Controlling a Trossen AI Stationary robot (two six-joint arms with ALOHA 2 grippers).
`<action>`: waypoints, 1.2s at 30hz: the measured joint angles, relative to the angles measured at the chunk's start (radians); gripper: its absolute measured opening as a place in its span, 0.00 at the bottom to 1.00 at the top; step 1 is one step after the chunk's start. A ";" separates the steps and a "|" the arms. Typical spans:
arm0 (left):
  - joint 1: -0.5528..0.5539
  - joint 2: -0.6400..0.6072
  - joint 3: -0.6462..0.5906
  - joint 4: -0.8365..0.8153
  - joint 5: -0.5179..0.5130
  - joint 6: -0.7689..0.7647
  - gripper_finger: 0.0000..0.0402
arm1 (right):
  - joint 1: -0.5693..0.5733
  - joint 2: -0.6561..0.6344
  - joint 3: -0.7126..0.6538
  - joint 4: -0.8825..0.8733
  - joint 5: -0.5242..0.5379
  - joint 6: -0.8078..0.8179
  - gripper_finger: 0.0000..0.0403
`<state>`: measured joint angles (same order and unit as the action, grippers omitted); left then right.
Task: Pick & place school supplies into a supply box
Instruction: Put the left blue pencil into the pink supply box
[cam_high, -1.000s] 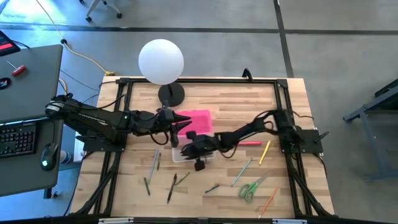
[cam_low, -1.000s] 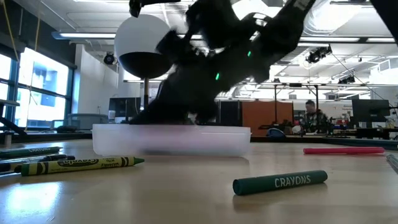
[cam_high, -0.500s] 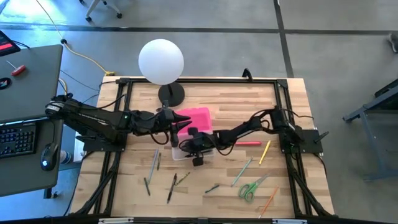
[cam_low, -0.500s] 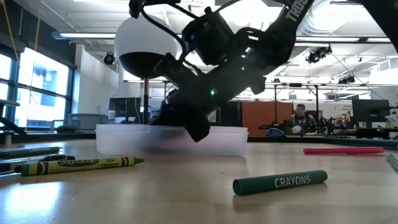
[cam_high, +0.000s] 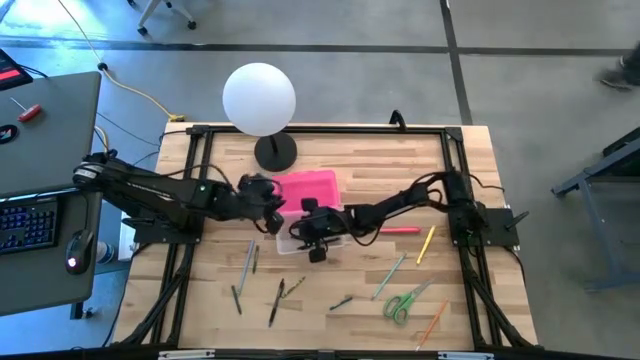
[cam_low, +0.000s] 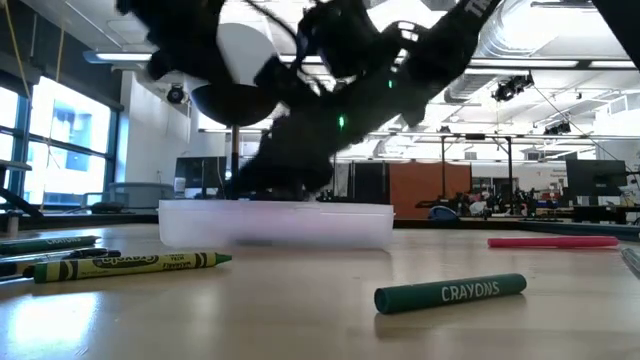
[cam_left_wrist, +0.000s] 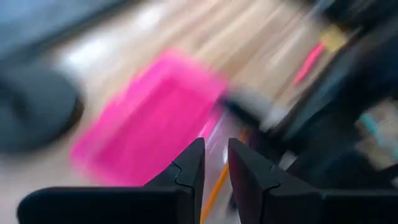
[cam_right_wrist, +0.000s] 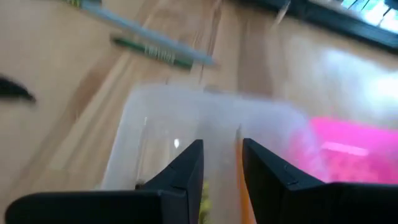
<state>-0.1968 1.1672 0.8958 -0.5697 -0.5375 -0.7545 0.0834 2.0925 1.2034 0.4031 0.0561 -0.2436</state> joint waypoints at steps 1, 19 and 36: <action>-0.003 0.011 0.000 -0.054 0.019 -0.071 0.25 | 0.000 -0.015 0.000 -0.013 -0.002 0.000 0.22; -0.461 0.278 0.000 -0.421 0.127 -1.112 0.25 | -0.033 -0.138 0.000 -0.162 -0.003 -0.011 0.22; -0.484 0.506 0.000 -0.337 0.187 -1.192 0.25 | -0.025 -0.138 0.000 -0.152 -0.004 -0.022 0.23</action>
<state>-0.6811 1.6733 0.8959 -0.9070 -0.3509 -1.9469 0.0580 1.9541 1.2030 0.2515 0.0517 -0.2659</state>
